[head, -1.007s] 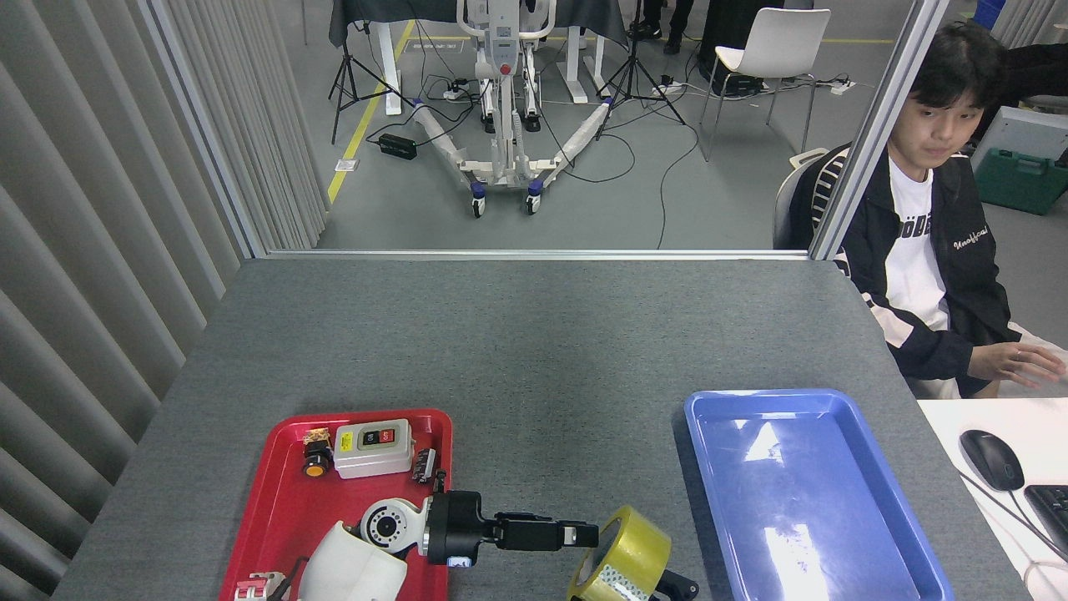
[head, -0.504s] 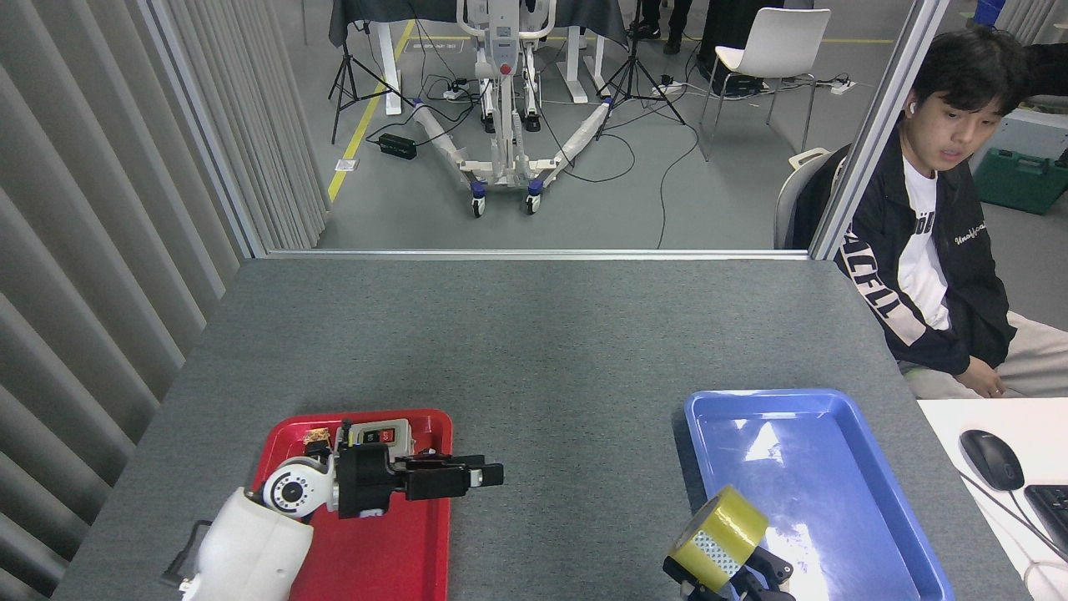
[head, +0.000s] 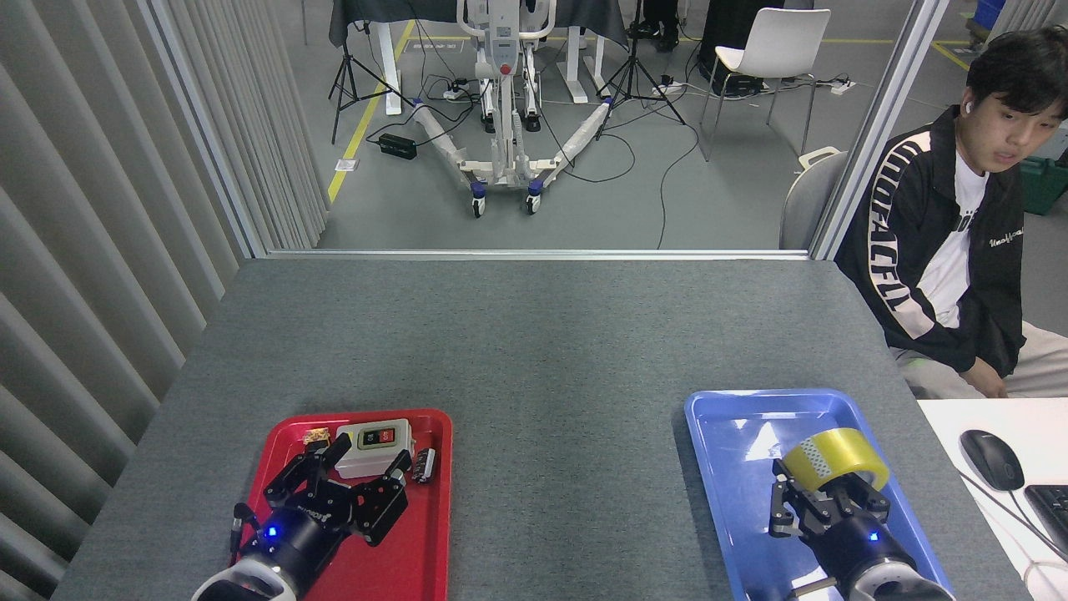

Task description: Place and move tape with both arms

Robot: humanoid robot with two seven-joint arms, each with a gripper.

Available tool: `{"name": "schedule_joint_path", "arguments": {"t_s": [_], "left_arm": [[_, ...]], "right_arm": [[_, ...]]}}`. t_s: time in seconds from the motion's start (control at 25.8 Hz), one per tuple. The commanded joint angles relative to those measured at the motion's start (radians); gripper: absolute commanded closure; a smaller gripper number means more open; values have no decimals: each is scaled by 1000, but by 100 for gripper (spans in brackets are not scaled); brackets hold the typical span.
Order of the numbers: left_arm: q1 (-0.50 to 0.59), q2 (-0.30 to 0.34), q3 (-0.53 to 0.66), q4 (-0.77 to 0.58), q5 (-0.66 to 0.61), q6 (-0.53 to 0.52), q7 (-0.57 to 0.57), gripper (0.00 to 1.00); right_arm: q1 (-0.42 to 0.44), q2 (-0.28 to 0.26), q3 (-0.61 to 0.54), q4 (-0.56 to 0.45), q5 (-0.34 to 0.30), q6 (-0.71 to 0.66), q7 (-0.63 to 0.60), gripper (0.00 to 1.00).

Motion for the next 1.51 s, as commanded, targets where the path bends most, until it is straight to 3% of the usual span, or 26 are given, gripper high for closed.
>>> {"name": "schedule_joint_path", "arguments": {"t_s": [0.0,0.12,0.31,0.5,0.62,0.66,0.74,1.2,1.36,1.47], "left_arm": [[62,-54,8,-11,-188,102,69,11],[75,-85,3,-10,-236,204,122,9],[75,-97,3,27,-220,232,122,1],[75,-94,-15,93,-130,220,120,1],[75,-92,-30,81,-96,215,120,1],[75,-92,-30,79,-96,215,122,1],[74,-91,-30,81,-96,217,125,1],[74,-63,-32,60,-91,214,135,1],[77,-50,-32,55,-91,215,135,1],[82,-54,-24,55,-91,215,137,1]], "right_arm": [[-77,-38,31,35,-45,87,167,100],[-132,-61,77,63,-131,135,301,100],[-152,-104,114,72,-283,196,433,100],[-179,-127,154,122,-321,201,445,98],[-193,-154,155,149,-321,201,442,68],[-198,-155,154,158,-321,201,440,52],[-202,-157,152,162,-320,199,431,1],[-181,-186,92,104,-315,106,333,0],[-72,-160,-73,83,-314,-182,138,0],[11,-97,-165,84,-272,-420,-145,0]]}}
